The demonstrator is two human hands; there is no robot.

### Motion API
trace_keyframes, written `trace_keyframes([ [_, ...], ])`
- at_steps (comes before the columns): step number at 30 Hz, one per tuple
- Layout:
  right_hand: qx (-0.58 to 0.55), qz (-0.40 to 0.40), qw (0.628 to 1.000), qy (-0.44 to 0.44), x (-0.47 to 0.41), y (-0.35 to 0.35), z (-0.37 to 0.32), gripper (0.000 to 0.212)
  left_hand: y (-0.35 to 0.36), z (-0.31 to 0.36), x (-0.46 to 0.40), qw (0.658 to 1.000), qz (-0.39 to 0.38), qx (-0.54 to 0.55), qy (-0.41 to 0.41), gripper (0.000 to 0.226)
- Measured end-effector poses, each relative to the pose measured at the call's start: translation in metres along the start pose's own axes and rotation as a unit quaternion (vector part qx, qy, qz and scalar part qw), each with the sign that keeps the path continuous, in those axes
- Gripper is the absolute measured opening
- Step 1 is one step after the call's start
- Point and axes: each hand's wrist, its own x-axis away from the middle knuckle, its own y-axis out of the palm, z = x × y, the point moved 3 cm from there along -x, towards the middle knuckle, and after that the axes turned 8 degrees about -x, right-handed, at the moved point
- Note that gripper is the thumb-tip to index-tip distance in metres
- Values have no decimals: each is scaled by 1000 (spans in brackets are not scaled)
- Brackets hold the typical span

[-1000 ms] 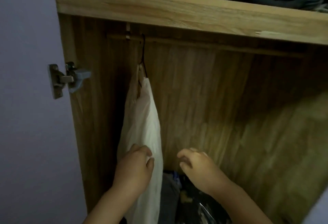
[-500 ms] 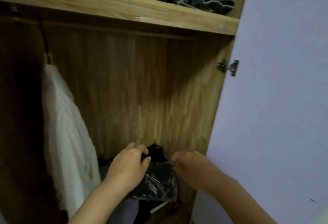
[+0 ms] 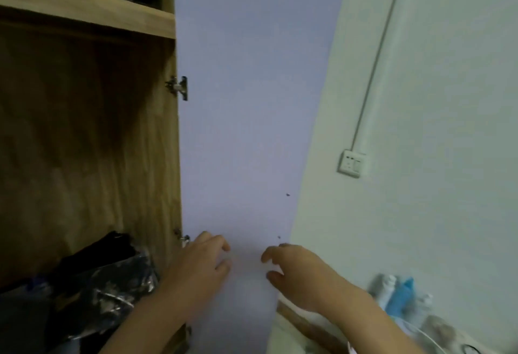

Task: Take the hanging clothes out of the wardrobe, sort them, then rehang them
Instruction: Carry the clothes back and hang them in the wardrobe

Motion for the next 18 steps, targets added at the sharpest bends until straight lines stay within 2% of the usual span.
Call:
trace_keyframes([
  [9, -27, 65, 983, 169, 80, -45, 133, 35, 73, 150, -55, 978, -84, -17, 188, 24],
  [13, -30, 115, 960, 255, 114, -62, 189, 35, 109, 214, -81, 951, -106, -36, 289, 27],
  [18, -29, 163, 912, 375, 163, -75, 247, 33, 151, 297, -100, 902, -136, -32, 408, 30],
])
